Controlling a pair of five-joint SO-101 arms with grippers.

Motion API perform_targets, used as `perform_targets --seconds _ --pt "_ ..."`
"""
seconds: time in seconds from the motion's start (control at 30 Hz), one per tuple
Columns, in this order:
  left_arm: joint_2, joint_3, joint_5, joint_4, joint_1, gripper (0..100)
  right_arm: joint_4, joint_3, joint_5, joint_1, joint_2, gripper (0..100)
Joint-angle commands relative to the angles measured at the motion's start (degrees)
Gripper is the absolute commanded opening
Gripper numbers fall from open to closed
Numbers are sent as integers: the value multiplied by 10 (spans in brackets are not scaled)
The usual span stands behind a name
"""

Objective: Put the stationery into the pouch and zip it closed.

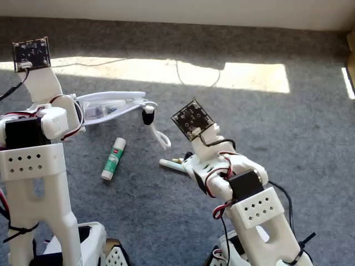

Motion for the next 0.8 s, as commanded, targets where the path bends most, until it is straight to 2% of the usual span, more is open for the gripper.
perform_targets --seconds 0.0,0.17,0.3,0.47,0.77 --pt "-1 -26 4 1 -8 7 3 -5 17 8 60 176" --pt "0 -26 4 1 -8 7 2 -44 23 8 177 176" --pt "0 -26 4 2 -8 7 2 -80 101 22 259 176" --pt "0 -26 4 2 -8 7 0 -132 147 35 368 176" --pt "0 -25 4 2 -8 7 0 -245 166 33 524 176"
